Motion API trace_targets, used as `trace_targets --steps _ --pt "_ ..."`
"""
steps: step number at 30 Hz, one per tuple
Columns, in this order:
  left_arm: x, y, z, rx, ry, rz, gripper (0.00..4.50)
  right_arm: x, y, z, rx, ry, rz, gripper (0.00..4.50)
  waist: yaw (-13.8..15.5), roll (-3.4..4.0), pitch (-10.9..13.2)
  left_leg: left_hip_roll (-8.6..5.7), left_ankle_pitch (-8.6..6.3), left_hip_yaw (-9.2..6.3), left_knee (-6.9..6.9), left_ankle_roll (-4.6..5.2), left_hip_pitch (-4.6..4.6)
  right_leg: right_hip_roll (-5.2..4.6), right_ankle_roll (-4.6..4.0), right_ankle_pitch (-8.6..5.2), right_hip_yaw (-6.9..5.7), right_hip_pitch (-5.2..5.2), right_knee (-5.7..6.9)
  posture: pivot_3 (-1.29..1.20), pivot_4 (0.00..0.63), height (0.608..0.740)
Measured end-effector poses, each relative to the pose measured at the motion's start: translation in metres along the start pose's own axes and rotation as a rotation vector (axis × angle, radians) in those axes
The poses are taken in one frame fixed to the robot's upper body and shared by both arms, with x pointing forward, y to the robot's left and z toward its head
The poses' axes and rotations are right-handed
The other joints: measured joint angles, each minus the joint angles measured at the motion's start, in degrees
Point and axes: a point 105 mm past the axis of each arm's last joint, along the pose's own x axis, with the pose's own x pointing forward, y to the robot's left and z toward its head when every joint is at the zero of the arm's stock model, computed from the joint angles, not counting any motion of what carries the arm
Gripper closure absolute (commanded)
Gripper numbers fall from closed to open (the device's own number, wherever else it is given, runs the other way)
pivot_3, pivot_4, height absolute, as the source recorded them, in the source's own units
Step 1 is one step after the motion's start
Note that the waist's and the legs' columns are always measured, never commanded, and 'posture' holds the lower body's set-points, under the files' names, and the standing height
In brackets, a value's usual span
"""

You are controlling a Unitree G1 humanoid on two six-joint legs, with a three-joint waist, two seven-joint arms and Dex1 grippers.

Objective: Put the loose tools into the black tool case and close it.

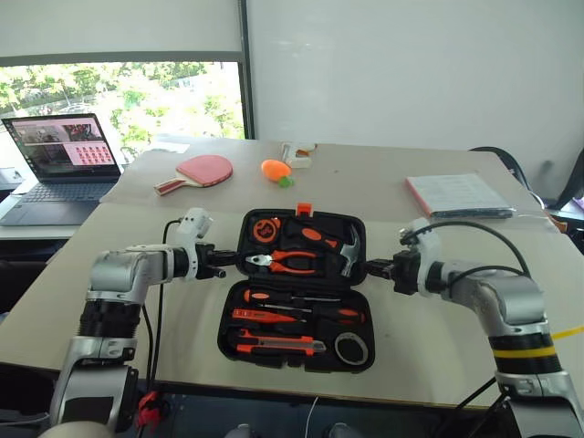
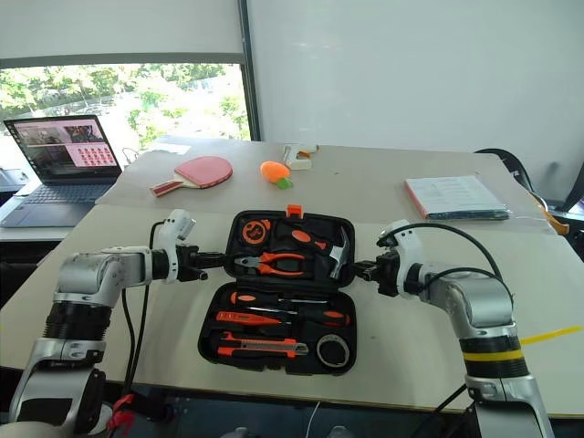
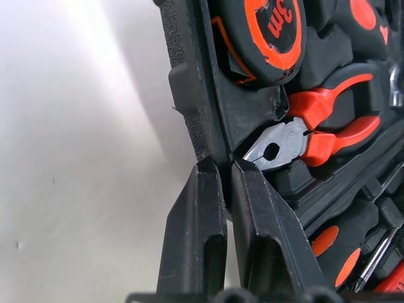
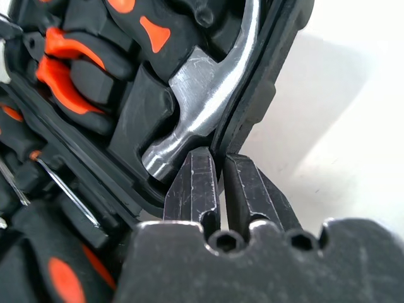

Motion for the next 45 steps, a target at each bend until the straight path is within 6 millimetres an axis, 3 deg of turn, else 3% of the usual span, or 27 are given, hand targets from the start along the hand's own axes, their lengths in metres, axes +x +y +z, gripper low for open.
trace_targets --steps 17,22,28,30,31,33,36,39,41,43,45 --pt "-0.013 -0.012 -0.013 0.427 -0.247 0.048 4.50 -0.020 0.022 -0.013 -0.578 -0.196 -0.077 4.44 0.04 0.00 0.00 0.03 0.03 0.05 0.02 -0.05 0.22 0.05 -0.03 0.04 0.02 0.23 -0.43 0.00 0.150 0.737" --pt "-0.018 -0.014 -0.019 0.607 -0.289 0.100 4.50 -0.026 0.029 -0.016 -0.877 -0.223 -0.083 4.44 0.02 0.00 0.00 0.04 0.04 0.10 0.00 -0.06 0.40 0.05 -0.05 0.05 0.06 0.34 -0.43 0.00 0.150 0.737" --pt "-0.023 -0.014 -0.026 0.654 -0.293 0.111 4.50 -0.029 0.033 -0.021 -1.056 -0.252 -0.079 4.44 -0.07 0.00 0.00 0.07 0.06 0.12 -0.01 -0.08 0.76 0.09 -0.06 0.09 0.06 0.72 -0.47 0.00 0.150 0.737" --pt "-0.026 -0.015 -0.028 0.666 -0.284 0.110 3.70 -0.031 0.036 -0.023 -1.108 -0.263 -0.070 4.50 -0.12 0.00 0.00 0.08 0.06 0.12 -0.07 -0.08 0.95 0.10 -0.06 0.08 0.06 0.90 -0.52 0.00 0.150 0.737" --pt "-0.028 -0.017 -0.030 0.668 -0.279 0.104 3.40 -0.033 0.038 -0.025 -1.122 -0.268 -0.062 3.81 -0.19 0.00 0.00 0.09 0.05 0.12 -0.09 -0.07 1.00 0.10 -0.07 0.07 0.06 0.95 -0.53 0.00 0.150 0.737" --pt "-0.032 -0.020 -0.033 0.669 -0.267 0.092 2.72 -0.035 0.042 -0.030 -1.158 -0.268 -0.036 3.31 -0.32 0.00 0.00 0.10 0.05 0.11 -0.11 -0.07 1.05 0.10 -0.07 0.07 0.07 0.99 -0.53 0.00 0.150 0.737" --pt "-0.039 -0.025 -0.042 0.641 -0.241 0.073 1.50 -0.040 0.051 -0.036 -1.200 -0.281 0.006 2.24 -0.71 0.00 0.00 0.16 0.05 0.12 -0.11 -0.07 1.15 0.13 -0.09 0.07 0.10 1.04 -0.51 0.00 0.150 0.737" --pt "-0.052 -0.025 -0.066 0.577 -0.144 0.054 0.27 -0.050 0.067 -0.046 -1.245 -0.277 0.081 1.23 -1.02 0.00 0.00 0.19 0.05 0.12 -0.16 -0.07 1.22 0.13 -0.13 0.03 0.09 1.06 -0.50 0.00 0.150 0.737" --pt "-0.060 -0.021 -0.076 0.543 -0.100 0.058 0.00 -0.055 0.071 -0.052 -1.247 -0.262 0.115 0.63 -1.07 -0.04 0.02 0.23 0.05 0.11 -0.16 -0.07 1.28 0.14 -0.16 0.02 0.07 1.13 -0.49 0.00 0.150 0.737" --pt "-0.088 -0.023 -0.082 0.501 -0.028 0.027 0.00 -0.073 0.078 -0.060 -1.196 -0.211 0.170 0.07 -1.06 -0.09 0.05 0.30 0.04 0.11 -0.18 -0.06 1.30 0.12 -0.20 -0.08 0.06 1.16 -0.48 0.00 0.150 0.737" --pt "-0.131 -0.014 -0.091 0.429 0.123 0.032 0.00 -0.095 0.077 -0.077 -1.065 -0.080 0.216 0.03 -1.02 -0.14 0.03 0.35 0.00 0.11 -0.46 -0.02 1.55 0.08 -0.27 -0.22 0.05 1.32 -0.55 0.00 0.150 0.737"
